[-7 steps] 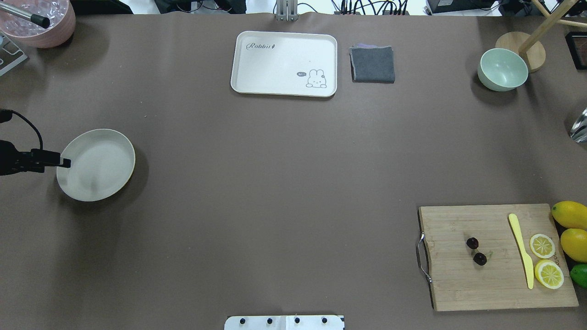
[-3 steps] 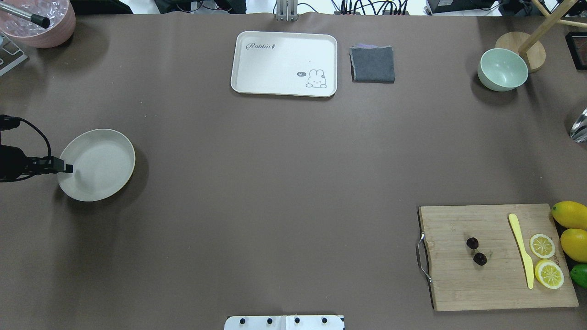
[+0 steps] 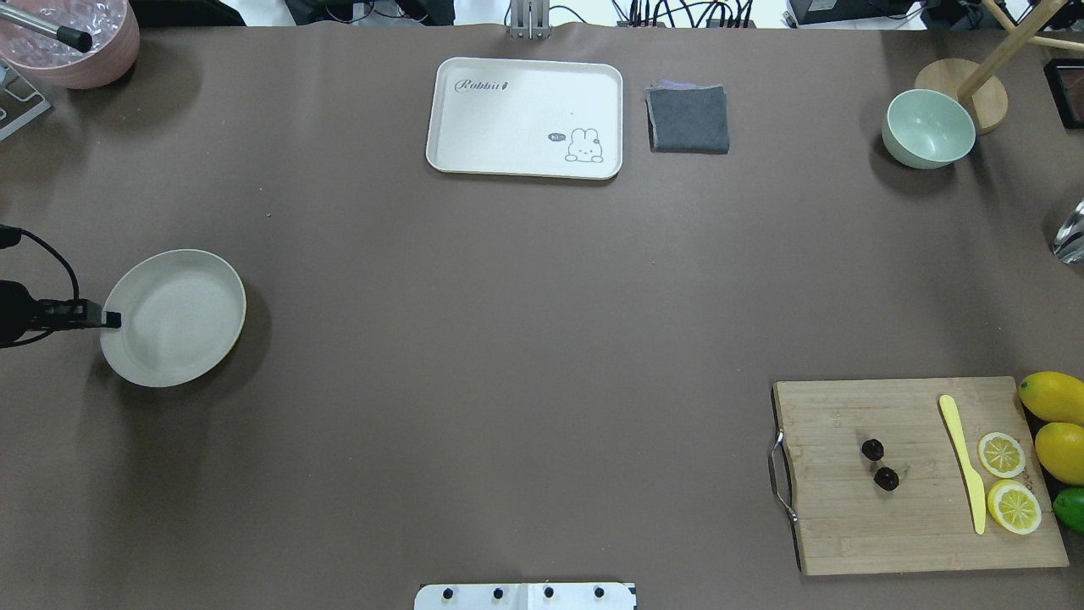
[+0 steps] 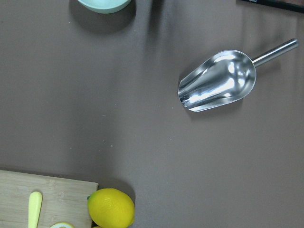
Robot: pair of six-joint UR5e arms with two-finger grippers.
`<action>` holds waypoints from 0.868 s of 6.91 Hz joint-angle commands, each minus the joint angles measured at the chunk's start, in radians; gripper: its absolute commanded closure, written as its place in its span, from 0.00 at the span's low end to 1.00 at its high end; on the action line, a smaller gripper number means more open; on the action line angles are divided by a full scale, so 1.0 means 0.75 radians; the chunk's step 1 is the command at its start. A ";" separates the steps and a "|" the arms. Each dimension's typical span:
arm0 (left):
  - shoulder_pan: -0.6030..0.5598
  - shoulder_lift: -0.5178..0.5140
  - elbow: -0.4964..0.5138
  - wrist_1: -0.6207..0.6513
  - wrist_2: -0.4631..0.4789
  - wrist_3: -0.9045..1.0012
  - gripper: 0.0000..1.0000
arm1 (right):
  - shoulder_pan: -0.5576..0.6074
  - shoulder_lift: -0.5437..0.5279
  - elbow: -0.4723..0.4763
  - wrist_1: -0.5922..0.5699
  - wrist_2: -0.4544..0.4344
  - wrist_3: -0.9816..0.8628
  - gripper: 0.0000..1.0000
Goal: Place red cherry on plate
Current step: 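Lower the left gripper to the rim of the white plate and grip it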
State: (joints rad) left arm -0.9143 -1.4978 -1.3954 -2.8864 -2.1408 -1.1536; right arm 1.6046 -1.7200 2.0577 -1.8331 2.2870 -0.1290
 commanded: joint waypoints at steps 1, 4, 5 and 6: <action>-0.018 -0.009 -0.062 0.066 -0.118 -0.010 1.00 | 0.000 0.003 0.001 0.000 0.002 0.000 0.00; -0.049 -0.160 -0.582 0.890 -0.142 -0.012 1.00 | 0.000 0.007 0.001 0.000 0.010 0.000 0.00; -0.045 -0.270 -0.660 1.057 -0.140 -0.085 1.00 | 0.000 0.007 0.007 0.002 0.010 0.000 0.00; 0.010 -0.441 -0.661 1.154 -0.132 -0.238 1.00 | -0.002 0.007 0.009 0.002 0.010 0.002 0.00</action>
State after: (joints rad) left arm -0.9378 -1.7017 -1.8545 -2.1432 -2.2445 -1.2314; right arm 1.6041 -1.7150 2.0621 -1.8320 2.2946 -0.1285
